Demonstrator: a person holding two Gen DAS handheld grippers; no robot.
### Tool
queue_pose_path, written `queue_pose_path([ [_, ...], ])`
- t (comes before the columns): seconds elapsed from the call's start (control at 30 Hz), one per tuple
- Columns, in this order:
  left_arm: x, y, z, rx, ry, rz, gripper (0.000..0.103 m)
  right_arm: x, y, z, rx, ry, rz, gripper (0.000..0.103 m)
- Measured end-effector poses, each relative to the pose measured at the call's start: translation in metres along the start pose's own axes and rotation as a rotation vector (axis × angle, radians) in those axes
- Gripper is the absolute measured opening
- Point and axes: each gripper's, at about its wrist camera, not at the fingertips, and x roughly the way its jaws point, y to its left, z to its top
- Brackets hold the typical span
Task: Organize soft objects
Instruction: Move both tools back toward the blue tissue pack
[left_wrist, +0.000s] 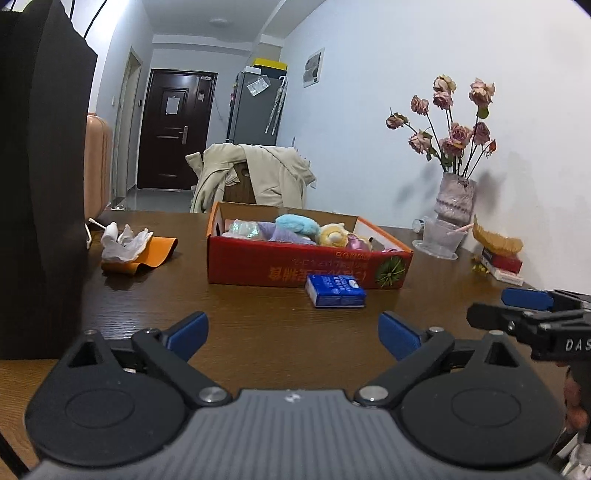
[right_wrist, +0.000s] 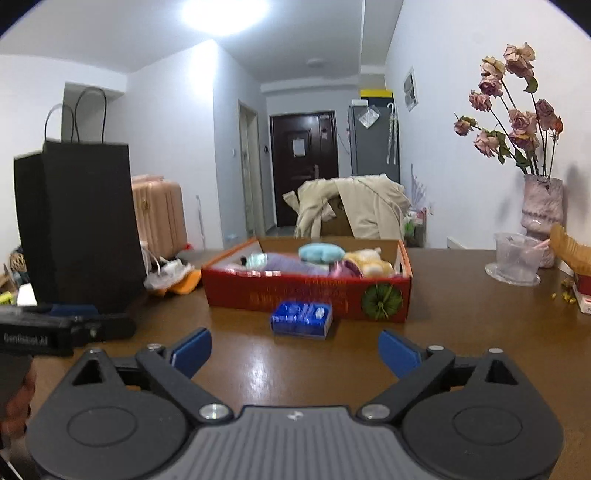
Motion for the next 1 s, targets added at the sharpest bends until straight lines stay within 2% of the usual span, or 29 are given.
queue_pose_path([
  [0.1, 0.003, -0.001, 0.002, 0.001, -0.007, -0.003, 0.1, -0.001, 0.003, -0.004, 0.026, -0.004, -0.055, 0.097],
  [0.47, 0.036, -0.006, 0.023, 0.089, -0.019, -0.01, 0.102, 0.016, -0.008, 0.002, 0.055, 0.004, -0.093, 0.097],
  [0.57, 0.061, -0.003, 0.033, 0.123, -0.019, -0.031, 0.103, 0.034, -0.014, 0.008, 0.069, 0.016, -0.09, 0.097],
  [0.67, 0.099, 0.004, 0.04, 0.124, 0.04, -0.028, 0.102, 0.063, -0.02, 0.015, 0.092, 0.053, -0.114, 0.096],
  [0.8, 0.145, 0.015, 0.048, 0.05, 0.112, -0.105, 0.089, 0.104, -0.033, 0.024, 0.138, 0.098, -0.089, 0.087],
  [0.87, 0.166, 0.018, 0.046, 0.01, 0.159, -0.126, 0.072, 0.127, -0.04, 0.029, 0.166, 0.116, -0.073, 0.082],
  [1.0, 0.207, 0.022, 0.041, -0.09, 0.233, -0.171, 0.054, 0.174, -0.054, 0.03, 0.255, 0.184, -0.013, 0.063],
])
